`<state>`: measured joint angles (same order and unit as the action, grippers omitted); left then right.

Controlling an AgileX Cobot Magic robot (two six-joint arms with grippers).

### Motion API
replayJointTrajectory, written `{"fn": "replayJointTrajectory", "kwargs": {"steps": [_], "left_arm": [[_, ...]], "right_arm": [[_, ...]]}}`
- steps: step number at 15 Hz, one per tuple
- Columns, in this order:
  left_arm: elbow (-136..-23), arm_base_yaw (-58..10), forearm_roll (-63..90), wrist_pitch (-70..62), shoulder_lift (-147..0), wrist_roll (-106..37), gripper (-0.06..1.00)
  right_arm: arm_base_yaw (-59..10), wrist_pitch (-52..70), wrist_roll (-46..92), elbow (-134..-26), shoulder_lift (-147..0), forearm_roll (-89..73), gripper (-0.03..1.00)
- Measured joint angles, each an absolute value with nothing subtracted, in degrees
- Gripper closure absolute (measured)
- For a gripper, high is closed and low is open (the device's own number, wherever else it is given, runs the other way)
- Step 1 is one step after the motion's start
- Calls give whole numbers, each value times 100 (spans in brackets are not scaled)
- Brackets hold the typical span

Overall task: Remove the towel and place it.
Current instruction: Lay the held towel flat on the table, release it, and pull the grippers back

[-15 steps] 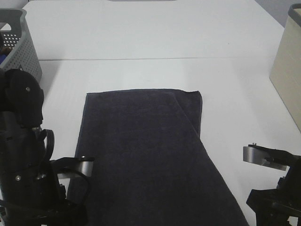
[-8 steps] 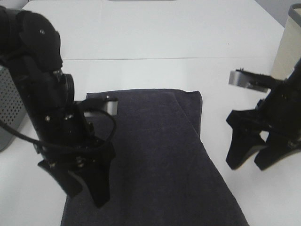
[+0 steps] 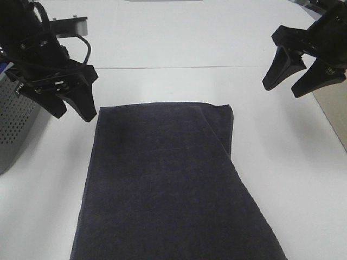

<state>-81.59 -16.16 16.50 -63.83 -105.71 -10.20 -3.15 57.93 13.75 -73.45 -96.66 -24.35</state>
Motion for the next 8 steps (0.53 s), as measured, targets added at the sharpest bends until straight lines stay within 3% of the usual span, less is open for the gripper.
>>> {"fn": "replayJointTrajectory", "kwargs": {"steps": [4,8], "left_arm": [[-8388,-1576,1215,-5947,-11081,-498,25],[-9391,-1444,1272,-5942,-11969,-481,24]], "right_arm": [[-315,5672,1392,-7609,-10015,-2429,21],[-309,6096,1684,-8904,-11350,-2481,20]]}}
